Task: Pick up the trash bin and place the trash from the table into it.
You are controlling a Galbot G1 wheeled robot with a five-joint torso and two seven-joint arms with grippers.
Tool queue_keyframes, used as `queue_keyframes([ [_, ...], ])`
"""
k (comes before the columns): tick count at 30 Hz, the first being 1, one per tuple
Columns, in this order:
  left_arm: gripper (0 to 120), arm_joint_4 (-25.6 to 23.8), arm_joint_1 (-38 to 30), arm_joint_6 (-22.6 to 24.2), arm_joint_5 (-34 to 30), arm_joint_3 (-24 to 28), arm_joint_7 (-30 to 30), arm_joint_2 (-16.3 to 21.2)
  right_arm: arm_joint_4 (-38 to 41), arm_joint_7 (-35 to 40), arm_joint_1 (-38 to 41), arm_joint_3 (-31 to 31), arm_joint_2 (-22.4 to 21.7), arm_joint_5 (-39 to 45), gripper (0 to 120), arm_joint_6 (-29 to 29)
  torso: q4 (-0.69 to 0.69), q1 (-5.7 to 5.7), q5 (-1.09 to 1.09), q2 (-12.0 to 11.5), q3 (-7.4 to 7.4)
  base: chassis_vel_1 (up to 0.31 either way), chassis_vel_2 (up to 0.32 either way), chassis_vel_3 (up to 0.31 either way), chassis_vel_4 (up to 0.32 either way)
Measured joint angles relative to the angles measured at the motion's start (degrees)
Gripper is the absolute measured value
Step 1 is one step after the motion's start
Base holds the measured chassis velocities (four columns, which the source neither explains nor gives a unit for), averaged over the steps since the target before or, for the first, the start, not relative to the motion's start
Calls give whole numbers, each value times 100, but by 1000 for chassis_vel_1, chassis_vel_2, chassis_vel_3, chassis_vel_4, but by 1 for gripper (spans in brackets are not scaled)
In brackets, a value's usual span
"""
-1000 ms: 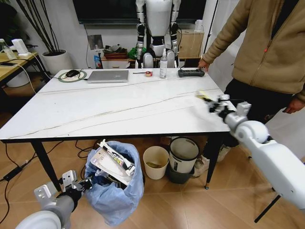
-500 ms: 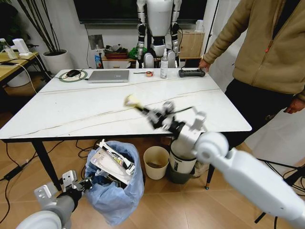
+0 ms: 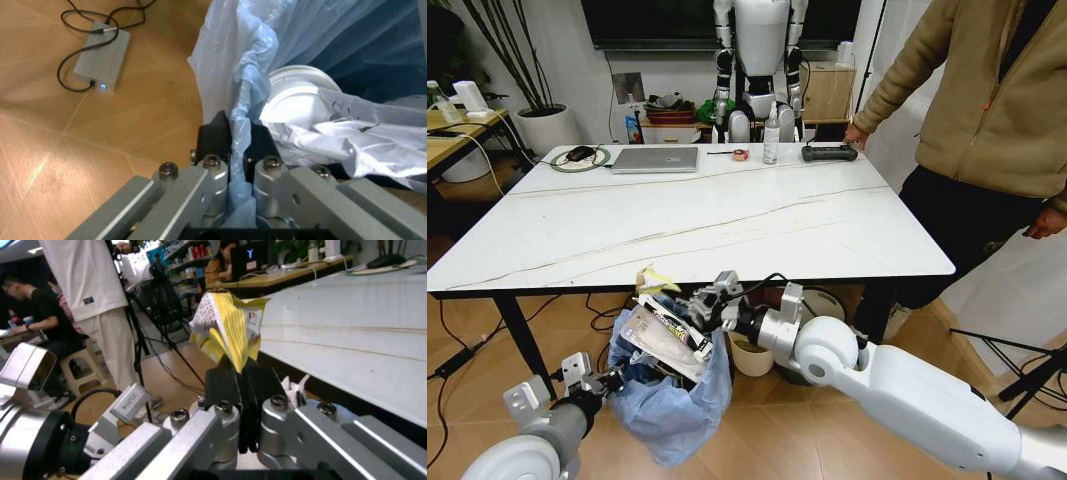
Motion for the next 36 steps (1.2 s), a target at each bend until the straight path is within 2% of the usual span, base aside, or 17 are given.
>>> queue_keyframes([
  [12,0,26,-43,7,-11,32,-8,0,-20,130,167,-489,302,-90,0,17,0,0,1,0,0,0,0,0,0],
  [26,0,52,-52,15,-29,42,-27,0,-146,157,280,-781,666,-228,0,51,0,0,1,0,0,0,0,0,0],
  [36,0,-102,288,109,33,-55,-187,19,-171,146,237,-630,448,-320,0,99,0,0,2,1,0,0,0,0,0],
])
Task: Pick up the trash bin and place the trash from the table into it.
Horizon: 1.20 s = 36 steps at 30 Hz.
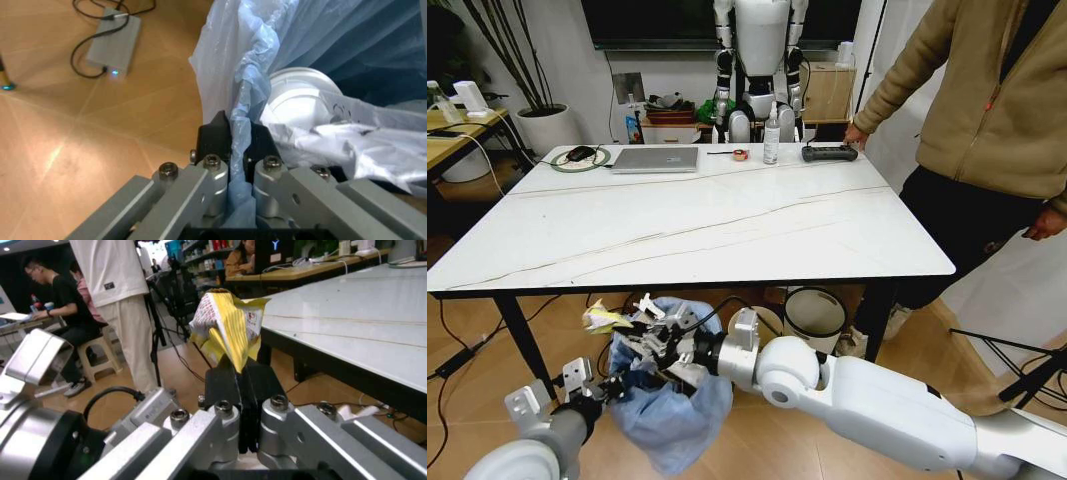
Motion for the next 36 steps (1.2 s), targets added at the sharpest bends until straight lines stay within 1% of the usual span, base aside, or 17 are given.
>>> queue_keyframes([
  [6,0,-43,74,17,13,-96,-69,53,34,-9,-117,81,-80,-62,0,17,0,0,0,0,0,0,0,0,0],
  [15,0,-49,74,-14,-9,-138,-62,94,-80,-26,-247,96,104,-218,0,49,0,0,0,0,0,0,0,0,0],
  [21,0,-75,43,-25,-31,-142,-44,90,-87,-21,-350,95,75,-336,1,76,0,0,0,0,0,0,0,0,0],
  [22,0,-76,27,-27,-39,-144,-43,87,-83,-18,-368,96,60,-347,3,78,0,0,0,0,0,0,0,0,0],
  [23,0,-83,8,-32,-48,-148,-43,84,-78,-12,-389,99,42,-360,10,80,0,0,0,0,0,0,0,0,0],
  [26,0,-93,-4,-36,-60,-148,-40,81,-73,-7,-408,103,21,-386,12,85,0,0,0,0,0,0,0,0,0],
  [29,0,-95,-17,-37,-70,-150,-39,85,-52,0,-445,131,-30,-412,19,96,0,0,0,0,0,0,0,0,0],
  [34,0,-95,-53,-39,-98,-156,-38,94,-16,6,-500,175,-104,-438,23,104,0,0,0,0,0,0,0,0,0],
  [36,0,-93,-72,-39,-110,-156,-38,98,-13,7,-527,197,-138,-457,26,114,0,0,0,0,0,0,0,0,0],
])
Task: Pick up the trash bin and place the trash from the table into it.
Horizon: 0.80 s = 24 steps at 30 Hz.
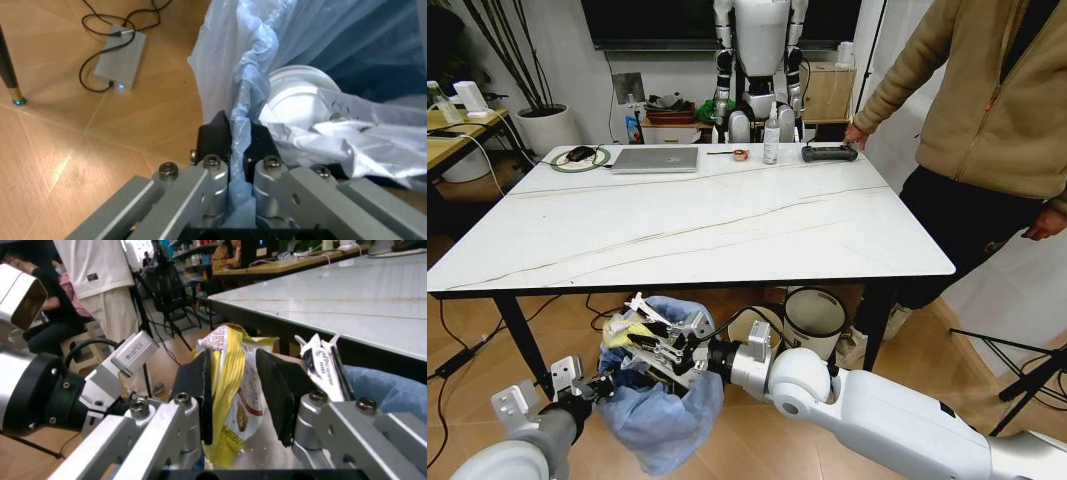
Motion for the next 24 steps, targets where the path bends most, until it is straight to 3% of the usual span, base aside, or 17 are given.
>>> queue_keyframes([
  [7,0,34,-66,-1,-43,16,-3,9,14,0,-19,48,-63,-12,32,27,0,0,0,0,0,0,0,0,0],
  [16,0,98,-117,-1,-65,27,-14,16,116,64,-19,45,-158,3,63,40,0,0,0,0,0,0,0,0,0],
  [24,0,100,-121,-1,-62,56,-17,-8,168,94,14,98,-198,45,73,40,0,0,0,0,0,0,0,0,0],
])
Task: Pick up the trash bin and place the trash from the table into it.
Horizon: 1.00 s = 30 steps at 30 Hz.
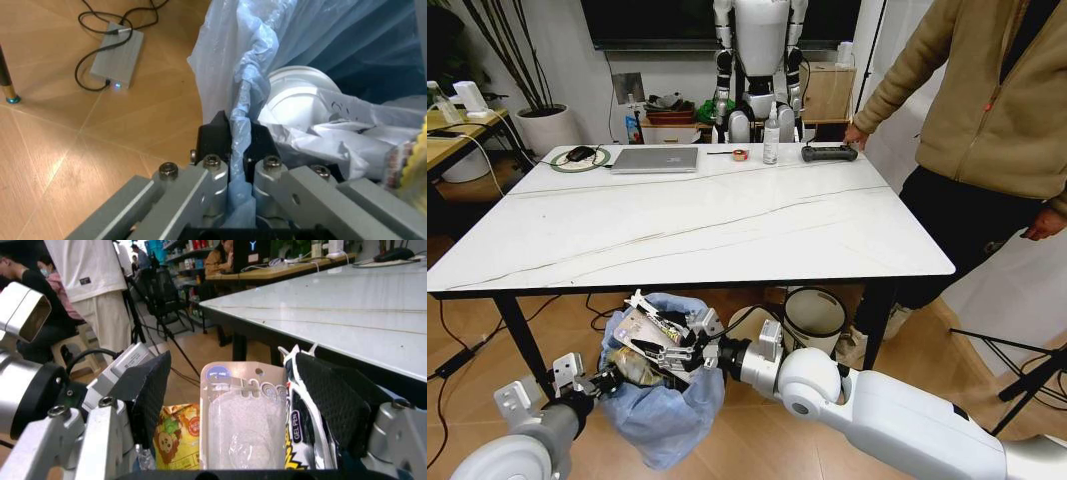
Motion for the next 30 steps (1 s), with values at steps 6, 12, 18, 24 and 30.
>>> queue_keyframes([
  [6,0,2,-2,0,0,21,-2,-14,37,19,-26,91,-29,8,75,0,0,0,0,0,0,0,0,0,0],
  [12,0,29,18,0,1,52,-1,-26,179,181,-29,546,-158,144,84,-13,1,0,1,0,0,0,0,0,0],
  [18,0,40,-46,2,1,89,10,-12,420,593,-53,1218,-410,495,99,-103,0,0,1,0,0,0,0,0,0],
  [24,0,134,-110,4,133,191,92,-48,343,1168,-490,2266,-957,560,100,551,0,0,0,0,0,0,0,0,0],
  [30,0,146,-71,-50,405,148,233,-202,131,977,-1581,3583,-1285,460,100,701,-4,0,1,0,0,0,0,0,0],
])
